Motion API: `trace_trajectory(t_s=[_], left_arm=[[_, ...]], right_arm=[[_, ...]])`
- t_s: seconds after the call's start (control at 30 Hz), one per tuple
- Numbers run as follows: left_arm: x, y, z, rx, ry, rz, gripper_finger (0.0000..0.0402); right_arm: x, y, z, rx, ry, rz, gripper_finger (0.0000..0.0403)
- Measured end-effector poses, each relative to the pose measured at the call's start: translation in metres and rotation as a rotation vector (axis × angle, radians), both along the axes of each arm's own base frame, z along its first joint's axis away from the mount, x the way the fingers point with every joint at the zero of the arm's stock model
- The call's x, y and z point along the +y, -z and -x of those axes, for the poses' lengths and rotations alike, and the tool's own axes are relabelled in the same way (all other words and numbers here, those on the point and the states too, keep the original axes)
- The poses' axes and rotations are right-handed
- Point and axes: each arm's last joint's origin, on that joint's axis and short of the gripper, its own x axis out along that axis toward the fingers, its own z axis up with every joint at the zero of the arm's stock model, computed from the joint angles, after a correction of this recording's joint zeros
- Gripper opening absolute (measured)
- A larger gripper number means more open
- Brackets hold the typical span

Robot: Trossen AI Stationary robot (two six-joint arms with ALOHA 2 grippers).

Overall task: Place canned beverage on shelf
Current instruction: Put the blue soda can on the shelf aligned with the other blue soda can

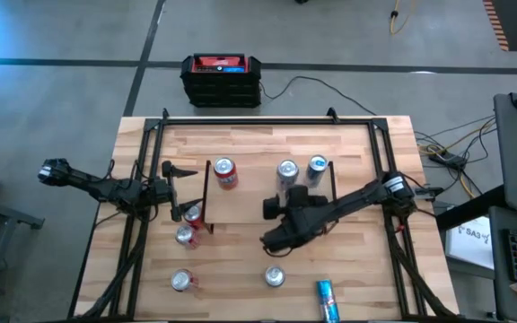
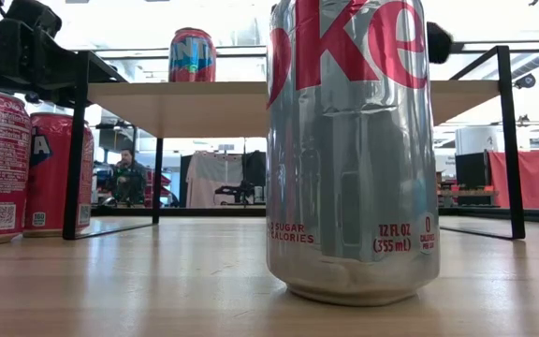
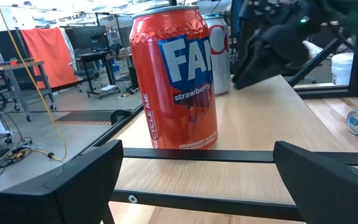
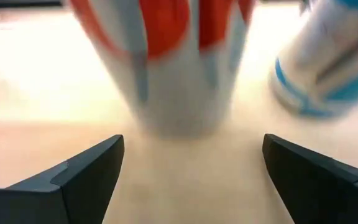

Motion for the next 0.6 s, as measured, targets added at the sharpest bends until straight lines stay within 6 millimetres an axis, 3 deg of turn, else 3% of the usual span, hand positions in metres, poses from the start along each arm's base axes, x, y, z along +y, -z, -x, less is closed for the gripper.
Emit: trace_trajectory(t_s=[0.3,0.47,0.6], left_arm=[[0.0,0.0,0.0,0.0,0.0,0.0,0.04],[0.0,0.0,0.0,0.001,0.0,0.0,0.04],[0.0,0.0,0.0,0.001,0.0,-0.001,0.04]], right_arm=[[0.052,-0.021,0.025,-0.054,-0.118,-0.08,0.0368],[0.081,-0.04,0.036,0.033,-0.259,-0.277,0.0369],[0.099,-0.049,0.047,0.159,-0.332,-0.536,0.0369]])
